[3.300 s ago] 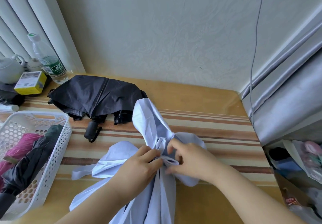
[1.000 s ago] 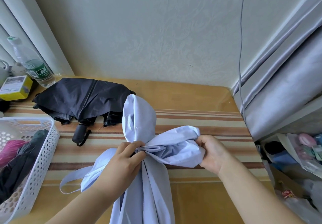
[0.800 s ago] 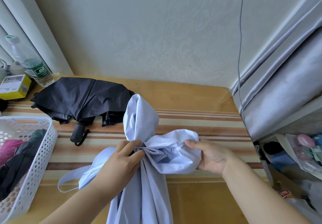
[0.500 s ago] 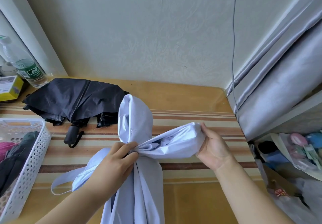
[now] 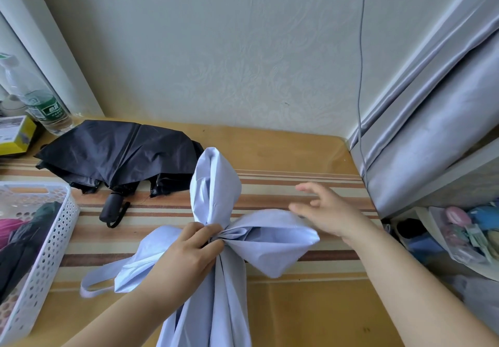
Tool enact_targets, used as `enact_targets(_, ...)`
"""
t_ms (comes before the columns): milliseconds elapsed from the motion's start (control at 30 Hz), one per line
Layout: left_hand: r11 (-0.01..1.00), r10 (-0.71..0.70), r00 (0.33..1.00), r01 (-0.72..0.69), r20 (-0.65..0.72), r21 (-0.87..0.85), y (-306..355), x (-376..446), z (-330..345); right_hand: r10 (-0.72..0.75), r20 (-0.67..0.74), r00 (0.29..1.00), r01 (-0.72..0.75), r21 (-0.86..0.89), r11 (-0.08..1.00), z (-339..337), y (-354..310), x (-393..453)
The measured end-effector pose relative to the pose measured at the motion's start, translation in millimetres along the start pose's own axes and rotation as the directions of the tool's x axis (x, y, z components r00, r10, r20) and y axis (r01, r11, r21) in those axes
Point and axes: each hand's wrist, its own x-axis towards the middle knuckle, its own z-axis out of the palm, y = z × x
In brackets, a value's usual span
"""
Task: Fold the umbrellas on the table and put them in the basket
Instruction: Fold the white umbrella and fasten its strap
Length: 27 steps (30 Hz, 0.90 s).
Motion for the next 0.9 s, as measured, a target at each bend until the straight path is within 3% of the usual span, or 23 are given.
enact_targets(100, 1.0, 0.01, 1.0, -0.01, 0.023, -0.015, 2.3, 0.1, 2.6, 0.072, 0.267, 0.961, 0.022, -0.333, 0.943, 1.8, -8.2, -7.5)
enact_targets(200, 1.0, -0.01, 1.0, 0.01, 0.01, -0.025, -0.3, 0.3, 0.9, 0.118, 0.36, 0.925, 0.053, -0.432, 0.9, 8.1, -7.6, -16.1)
enact_targets(267, 1.0, -0.004, 1.0, 0.004, 0.006, -0.016, -1.6, -0.5, -1.2, 0.082, 0.25, 0.965, 0.06, -0.513, 0.856, 18.7, -3.4, -18.7)
enact_targets(367, 1.0, 0.019, 1.0, -0.019, 0.008, -0.017, -0.9, -2.5, -1.4, -0.098, 0.028, 0.995, 0.095, -0.599, 0.795, 38.0, 4.7, -14.7)
enact_targets(433, 0.999, 0.027, 1.0, -0.027, 0.007, -0.022, -1.3, -2.9, -1.9, -0.088, -0.039, 0.995, 0.047, -0.606, 0.794, 43.4, 6.6, -11.4)
enact_targets(567, 0.999, 0.038, 0.999, -0.037, 0.02, -0.024, -2.6, -3.4, -1.9, -0.042, -0.151, 0.988, -0.081, -0.721, 0.688, 28.1, 7.2, -4.6)
enact_targets(667, 0.999, 0.045, 0.999, -0.044, 0.018, -0.025, 0.3, -1.0, 0.4, -0.156, -0.267, 0.951, -0.077, -0.692, 0.718, 12.6, 2.7, 0.7)
enact_targets(800, 0.999, 0.024, 1.0, -0.024, 0.014, -0.044, 0.4, 5.5, -0.6, -0.173, -0.331, 0.928, -0.041, -0.549, 0.835, 14.8, 6.3, -0.3)
enact_targets(900, 0.999, 0.014, 1.0, -0.014, 0.01, -0.051, -0.2, 5.6, 0.5, -0.209, -0.27, 0.94, 0.057, -0.479, 0.876, 18.0, 12.1, 1.8)
